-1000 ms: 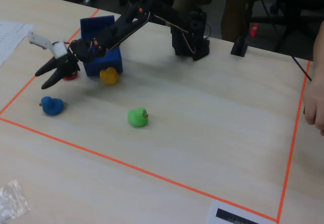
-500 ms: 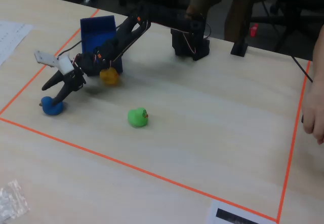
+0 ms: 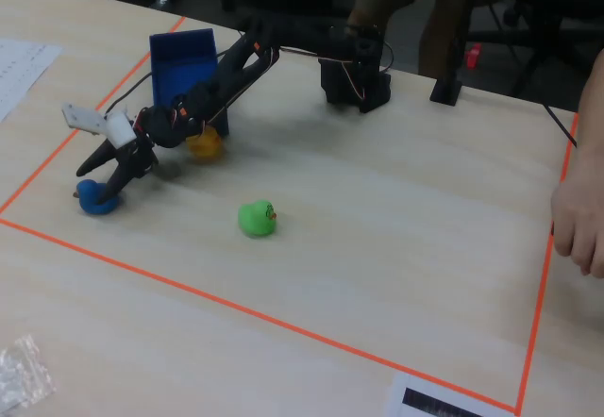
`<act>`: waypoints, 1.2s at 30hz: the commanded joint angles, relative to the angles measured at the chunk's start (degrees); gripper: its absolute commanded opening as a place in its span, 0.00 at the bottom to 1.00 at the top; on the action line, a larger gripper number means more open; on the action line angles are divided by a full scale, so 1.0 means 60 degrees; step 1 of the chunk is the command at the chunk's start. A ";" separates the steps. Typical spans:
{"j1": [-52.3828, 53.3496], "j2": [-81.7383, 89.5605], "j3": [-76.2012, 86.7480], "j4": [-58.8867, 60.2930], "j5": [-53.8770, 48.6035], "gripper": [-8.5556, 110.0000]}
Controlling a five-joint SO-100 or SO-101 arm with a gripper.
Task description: Grasp blue duck and put it into box.
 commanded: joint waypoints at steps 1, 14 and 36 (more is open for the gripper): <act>-0.0059 -0.0029 -0.1245 0.0278 -0.0044 0.40; -0.0146 -0.0835 -0.2124 0.0967 -0.0513 0.19; 0.0469 0.7280 0.1084 0.7983 0.3208 0.07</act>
